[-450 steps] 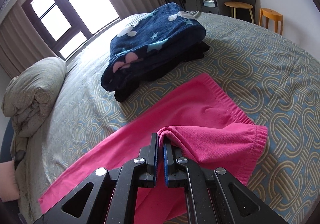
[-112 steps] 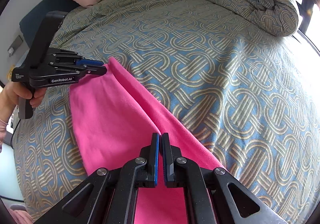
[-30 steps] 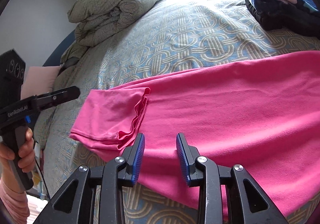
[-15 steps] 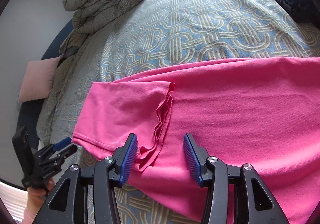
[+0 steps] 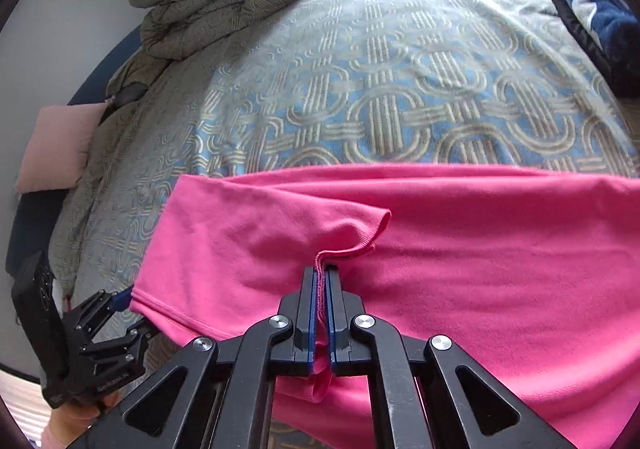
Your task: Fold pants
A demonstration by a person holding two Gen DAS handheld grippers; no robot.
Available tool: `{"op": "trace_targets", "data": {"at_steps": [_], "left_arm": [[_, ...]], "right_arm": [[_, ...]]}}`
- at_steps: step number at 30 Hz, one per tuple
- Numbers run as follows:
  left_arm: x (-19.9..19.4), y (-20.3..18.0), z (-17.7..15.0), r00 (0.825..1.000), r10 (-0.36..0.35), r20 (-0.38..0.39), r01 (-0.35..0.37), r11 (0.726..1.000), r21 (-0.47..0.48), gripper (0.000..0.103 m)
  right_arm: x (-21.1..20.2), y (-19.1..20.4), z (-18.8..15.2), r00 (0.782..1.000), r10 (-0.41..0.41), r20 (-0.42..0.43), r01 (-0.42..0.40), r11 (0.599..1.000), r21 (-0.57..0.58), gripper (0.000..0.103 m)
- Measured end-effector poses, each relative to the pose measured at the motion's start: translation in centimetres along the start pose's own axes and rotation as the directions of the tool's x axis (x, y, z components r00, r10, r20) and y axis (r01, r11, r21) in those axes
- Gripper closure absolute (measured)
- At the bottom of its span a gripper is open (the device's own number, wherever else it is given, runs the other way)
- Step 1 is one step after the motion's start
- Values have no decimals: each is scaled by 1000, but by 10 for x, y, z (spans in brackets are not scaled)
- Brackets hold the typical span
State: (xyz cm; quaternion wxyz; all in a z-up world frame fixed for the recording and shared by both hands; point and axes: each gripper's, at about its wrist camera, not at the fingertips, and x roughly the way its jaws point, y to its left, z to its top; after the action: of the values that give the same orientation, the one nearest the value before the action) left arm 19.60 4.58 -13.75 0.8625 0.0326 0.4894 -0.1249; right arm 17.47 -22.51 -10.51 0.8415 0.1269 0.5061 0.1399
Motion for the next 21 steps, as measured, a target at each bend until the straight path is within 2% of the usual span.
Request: {"op": "trace_targets", "data": {"at_steps": [3,5,9,12,16,18,21], "left_arm": [[-2,7,-5,999,41,2,-41,999,-1,42],[-3,10,-6,998,64,-1,-64,998,3,40],[-6,7,-13,993,115,10,-115,993,33,40],[-9,4,-19,991,135,8,-135,990,48,40],[-22,0,-21,994,110,9,-111,992,63,40],[-30,-3,-18,996,84,26,-86,995,58,40],[-40,-13,-9,997,53,49,-55,997,53,40]], "right_arm": [[-25,5,7,995,-11,96,13,1000,-16,100],[-31,2,13,994,-25,105,28,999,-25,100],[-13,-14,10,997,-71,27,72,997,-26,98],[0,-28,-1,992,-124,-22,124,992,-23,88],[-24,-53,-11,993,-113,22,112,993,38,80],[-40,-62,-15,988,-141,56,139,990,39,78],[-57,-70,-21,981,-185,60,184,983,20,77]]}}
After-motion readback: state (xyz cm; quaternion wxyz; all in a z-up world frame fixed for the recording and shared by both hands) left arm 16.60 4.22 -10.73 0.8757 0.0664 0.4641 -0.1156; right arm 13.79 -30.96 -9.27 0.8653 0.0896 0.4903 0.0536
